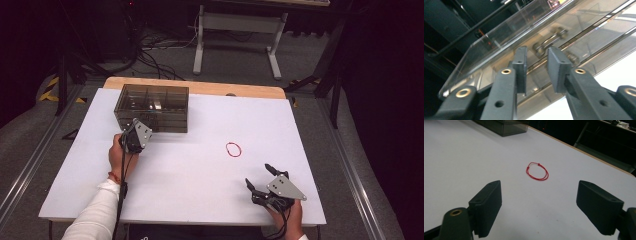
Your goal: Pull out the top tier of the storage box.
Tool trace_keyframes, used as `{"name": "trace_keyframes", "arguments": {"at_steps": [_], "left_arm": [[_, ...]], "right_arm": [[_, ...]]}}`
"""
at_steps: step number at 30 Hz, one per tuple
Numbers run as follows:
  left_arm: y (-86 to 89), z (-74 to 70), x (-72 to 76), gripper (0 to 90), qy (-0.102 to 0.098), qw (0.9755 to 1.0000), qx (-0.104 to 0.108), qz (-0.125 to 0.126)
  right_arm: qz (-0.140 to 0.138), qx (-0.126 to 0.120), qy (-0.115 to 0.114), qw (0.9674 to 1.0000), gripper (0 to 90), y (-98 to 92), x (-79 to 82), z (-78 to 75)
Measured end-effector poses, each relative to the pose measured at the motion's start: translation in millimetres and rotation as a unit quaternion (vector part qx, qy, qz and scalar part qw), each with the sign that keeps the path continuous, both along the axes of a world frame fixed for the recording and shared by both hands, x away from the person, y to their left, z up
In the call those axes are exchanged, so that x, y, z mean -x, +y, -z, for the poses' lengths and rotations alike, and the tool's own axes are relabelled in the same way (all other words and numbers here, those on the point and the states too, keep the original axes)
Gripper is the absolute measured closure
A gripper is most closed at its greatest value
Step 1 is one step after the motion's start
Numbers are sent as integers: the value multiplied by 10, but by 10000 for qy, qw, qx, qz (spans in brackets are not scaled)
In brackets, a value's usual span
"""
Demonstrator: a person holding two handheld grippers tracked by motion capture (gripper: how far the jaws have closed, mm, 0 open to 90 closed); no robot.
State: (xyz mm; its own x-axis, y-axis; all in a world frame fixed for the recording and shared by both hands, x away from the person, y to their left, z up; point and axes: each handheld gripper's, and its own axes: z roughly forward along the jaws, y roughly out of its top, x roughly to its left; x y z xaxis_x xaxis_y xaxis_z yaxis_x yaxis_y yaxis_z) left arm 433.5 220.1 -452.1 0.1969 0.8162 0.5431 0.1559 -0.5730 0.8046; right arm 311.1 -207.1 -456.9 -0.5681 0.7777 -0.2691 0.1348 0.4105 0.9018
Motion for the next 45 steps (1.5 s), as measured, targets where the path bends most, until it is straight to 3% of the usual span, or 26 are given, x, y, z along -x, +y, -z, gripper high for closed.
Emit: {"name": "trace_keyframes", "arguments": {"at_steps": [3, 5, 6, 14, 29, 37, 43, 45], "left_arm": [[-9, 8, -6, 780, -26, 9999, -122, -60], [16, 20, -13, 792, -25, 9999, -83, -75], [4, 26, -17, 796, -45, 9998, -162, -110], [-20, 42, -1, 803, -142, 9995, -207, -188], [-20, 16, 88, 798, 21, 9998, -107, -176], [3, 33, 192, 793, -29, 9999, -157, -63], [75, -18, 268, 766, 122, 9996, 147, 185], [108, -56, 311, 791, 124, 9989, 364, 255]], "right_arm": [[-63, 109, -15, 9999, 219, 19, 4, 6], [-79, 140, -26, 9999, 220, 23, 7, 8], [-86, 138, -26, 9999, 220, 22, 7, 8], [-140, 147, -30, 9998, 229, 19, 16, 1], [-54, 18, -81, 10000, 231, -51, 29, -35], [-69, 29, -95, 9999, 229, -41, 36, -45], [-78, -8, -64, 9999, 233, -33, 37, -55], [-91, 3, -63, 9999, 240, -30, 37, -58]]}}
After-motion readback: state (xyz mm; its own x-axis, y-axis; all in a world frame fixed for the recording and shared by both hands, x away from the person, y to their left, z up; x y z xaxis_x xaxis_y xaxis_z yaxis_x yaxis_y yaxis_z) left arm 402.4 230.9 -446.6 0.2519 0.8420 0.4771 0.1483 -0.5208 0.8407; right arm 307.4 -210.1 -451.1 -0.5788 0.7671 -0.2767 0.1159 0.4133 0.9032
